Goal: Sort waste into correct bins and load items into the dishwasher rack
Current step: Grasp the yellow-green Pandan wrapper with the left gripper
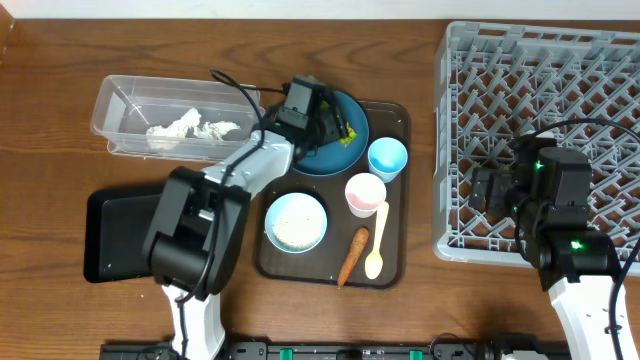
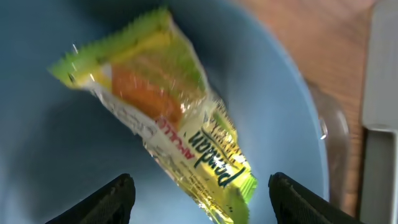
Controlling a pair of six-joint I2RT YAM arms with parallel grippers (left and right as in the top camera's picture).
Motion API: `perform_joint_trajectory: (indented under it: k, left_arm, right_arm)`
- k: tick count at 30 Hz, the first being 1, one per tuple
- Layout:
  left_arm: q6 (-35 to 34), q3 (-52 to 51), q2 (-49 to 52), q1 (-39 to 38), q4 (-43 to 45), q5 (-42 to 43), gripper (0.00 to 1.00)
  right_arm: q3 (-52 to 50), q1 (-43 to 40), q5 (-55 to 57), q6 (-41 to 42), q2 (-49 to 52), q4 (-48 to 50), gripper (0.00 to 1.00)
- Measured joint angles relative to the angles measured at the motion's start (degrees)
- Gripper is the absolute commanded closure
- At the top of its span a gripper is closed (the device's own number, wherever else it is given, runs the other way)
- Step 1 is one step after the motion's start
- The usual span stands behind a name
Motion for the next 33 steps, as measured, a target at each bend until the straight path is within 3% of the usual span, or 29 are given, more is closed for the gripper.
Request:
perform_joint_trajectory:
  k: [11, 17, 23, 33]
  left_arm:
    - [-3.5, 0.0, 1.9, -1.2, 1.0, -0.3, 0.30]
    - [-4.0, 0.0, 2.3, -2.1, 1.3, -1.2, 0.51]
    - [-4.3, 0.0, 2.7, -2.4, 1.3, -1.1, 0.62]
    - [-4.3, 0.0, 3.0, -2.4, 0.6, -2.3, 0.91]
  right_arm:
    - [0.0, 0.0, 0.0, 0.0, 0.0, 0.0, 0.01]
    - [0.0, 0.0, 0.0, 0.2, 0.0, 0.0, 0.01]
    - [0.0, 0.0, 0.0, 0.2, 0.0, -0.1, 0.01]
    - [0.0, 0.0, 0.0, 0.2, 0.0, -0.2, 0.01]
